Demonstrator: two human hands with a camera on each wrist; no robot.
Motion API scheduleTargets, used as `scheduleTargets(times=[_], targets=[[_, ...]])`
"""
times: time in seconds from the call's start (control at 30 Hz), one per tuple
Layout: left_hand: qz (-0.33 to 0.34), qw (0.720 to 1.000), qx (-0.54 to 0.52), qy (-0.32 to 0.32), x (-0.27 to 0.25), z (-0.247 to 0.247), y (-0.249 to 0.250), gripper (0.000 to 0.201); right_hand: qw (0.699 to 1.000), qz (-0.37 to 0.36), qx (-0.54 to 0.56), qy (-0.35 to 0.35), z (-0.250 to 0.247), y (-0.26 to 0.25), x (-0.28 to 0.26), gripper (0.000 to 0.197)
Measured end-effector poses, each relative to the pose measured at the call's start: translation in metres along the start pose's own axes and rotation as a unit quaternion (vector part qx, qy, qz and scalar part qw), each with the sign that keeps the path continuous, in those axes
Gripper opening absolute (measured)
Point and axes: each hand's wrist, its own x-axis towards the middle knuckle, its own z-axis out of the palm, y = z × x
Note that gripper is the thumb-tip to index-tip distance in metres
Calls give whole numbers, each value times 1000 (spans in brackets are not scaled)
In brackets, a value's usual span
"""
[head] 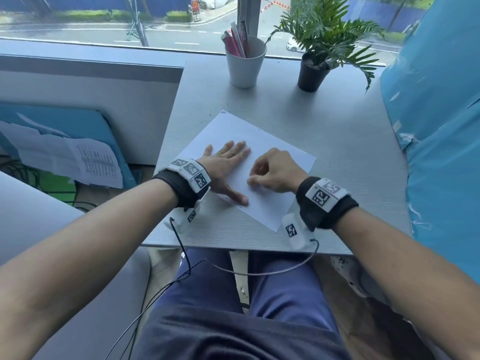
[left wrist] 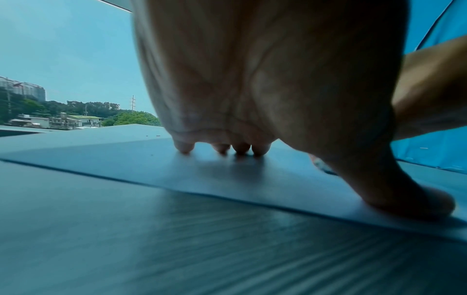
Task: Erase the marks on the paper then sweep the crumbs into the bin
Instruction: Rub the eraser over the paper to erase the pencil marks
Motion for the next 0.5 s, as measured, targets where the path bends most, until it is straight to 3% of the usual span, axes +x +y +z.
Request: scheduleTargets(times=[0.1,0.27,0.37,0.43,0.5], targets=[[-7,1000,-2,5,0,-3,0,149,995,53,-1,81,-26,18,16,11],[-75,996,24,49,-4,-7,-4,158,997,78,-4,9,-21,33,7,10],[-13,995,50,84,-11,-2,-1,140,997,72,14,32,-17,38,6,10],[47,997,33,60,-16,2,2,122,997,66,9,33,-19,36,8,10],[42,999,25,21,-17,5,3,113,997,58,-8,49,-20,32,10,10]])
